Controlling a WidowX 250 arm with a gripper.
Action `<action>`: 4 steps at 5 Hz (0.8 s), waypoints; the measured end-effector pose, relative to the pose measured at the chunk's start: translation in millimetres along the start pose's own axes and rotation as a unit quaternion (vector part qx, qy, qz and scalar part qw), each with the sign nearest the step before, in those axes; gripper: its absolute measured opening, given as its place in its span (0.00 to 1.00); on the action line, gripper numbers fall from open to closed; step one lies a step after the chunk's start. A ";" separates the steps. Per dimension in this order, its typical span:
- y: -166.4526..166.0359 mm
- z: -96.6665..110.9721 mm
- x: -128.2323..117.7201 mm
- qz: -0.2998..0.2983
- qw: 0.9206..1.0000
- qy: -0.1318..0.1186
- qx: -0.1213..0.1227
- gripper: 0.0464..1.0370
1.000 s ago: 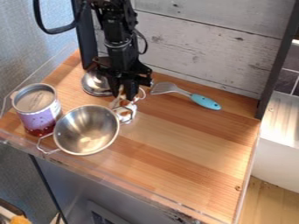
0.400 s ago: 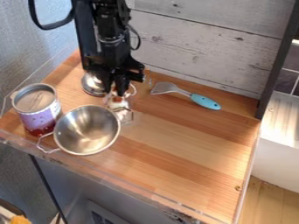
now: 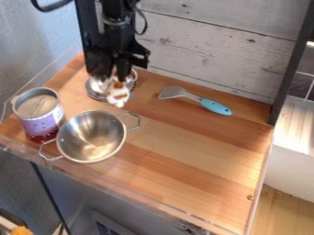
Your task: Move the object to the lower right side of table.
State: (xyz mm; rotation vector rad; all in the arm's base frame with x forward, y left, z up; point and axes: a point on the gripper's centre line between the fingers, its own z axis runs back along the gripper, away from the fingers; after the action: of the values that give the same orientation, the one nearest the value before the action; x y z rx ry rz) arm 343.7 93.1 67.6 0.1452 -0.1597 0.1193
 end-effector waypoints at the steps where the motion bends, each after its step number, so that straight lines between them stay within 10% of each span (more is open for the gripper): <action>1: -14.3 28.1 0.1 -0.009 1.000 -0.010 0.003 0.20; 3: -54.0 81.3 -26.2 -0.018 0.999 -0.011 0.045 0.20; 4: -84.7 79.4 -46.8 -0.039 0.999 -0.011 -0.010 0.20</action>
State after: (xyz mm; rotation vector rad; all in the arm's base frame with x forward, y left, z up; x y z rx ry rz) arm 296.9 -7.3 126.0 0.1325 -0.1764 0.0389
